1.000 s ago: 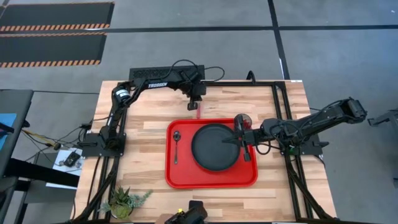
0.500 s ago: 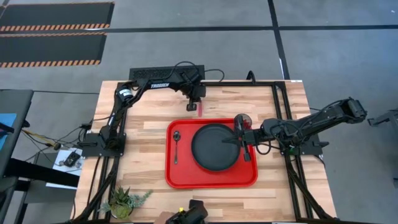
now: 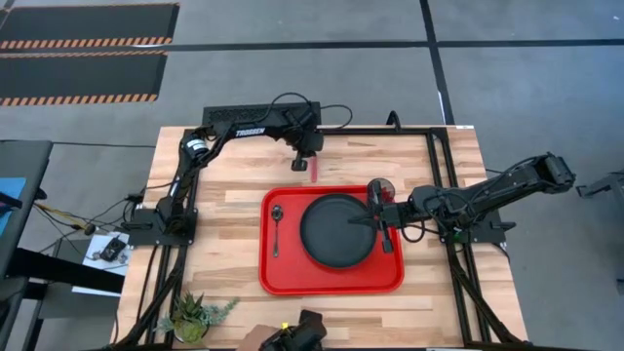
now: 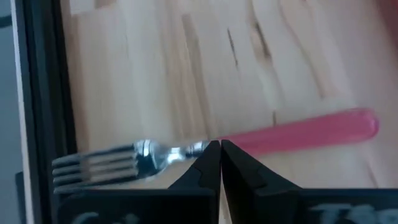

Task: Pick and place plate/cup/fork/spoon on tray
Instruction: Put the pink fork on the red serving tray to the left of the black plate

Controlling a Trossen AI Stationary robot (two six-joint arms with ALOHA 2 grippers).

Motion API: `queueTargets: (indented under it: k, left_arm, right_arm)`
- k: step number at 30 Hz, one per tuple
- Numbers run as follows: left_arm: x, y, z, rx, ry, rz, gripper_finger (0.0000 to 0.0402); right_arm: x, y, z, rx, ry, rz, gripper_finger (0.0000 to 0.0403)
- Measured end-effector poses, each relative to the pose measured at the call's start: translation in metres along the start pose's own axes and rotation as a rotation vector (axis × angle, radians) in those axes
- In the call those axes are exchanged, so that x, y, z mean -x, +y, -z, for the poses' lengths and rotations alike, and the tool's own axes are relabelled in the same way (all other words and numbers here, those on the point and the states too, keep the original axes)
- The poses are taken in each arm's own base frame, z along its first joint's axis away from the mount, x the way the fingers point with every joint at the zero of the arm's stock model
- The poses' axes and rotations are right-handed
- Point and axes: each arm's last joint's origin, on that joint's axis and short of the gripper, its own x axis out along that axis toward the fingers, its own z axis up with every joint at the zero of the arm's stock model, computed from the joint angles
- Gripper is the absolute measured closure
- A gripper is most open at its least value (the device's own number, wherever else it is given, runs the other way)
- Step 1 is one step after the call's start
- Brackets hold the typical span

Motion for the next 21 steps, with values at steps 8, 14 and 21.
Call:
queueTargets:
  k: [8,14,21]
  left_arm:
    - [0.002,-0.002,0.005,-0.007,0.063,0.014,0.0401]
    - [0.046,0.009,0.016,0.151,-0.057,0.053,0.0401]
    - [0.091,-0.018,0.042,0.183,-0.285,-0.155,0.0401]
  right_arm:
    - [0.0,0.0,0.0,-0.008,0.002,0.0,0.0399]
    - [0.0,-0.001,0.003,-0.028,0.043,0.057,0.0399]
    - [0.0,-0.014,0.009,-0.071,0.094,0.171,0.0399]
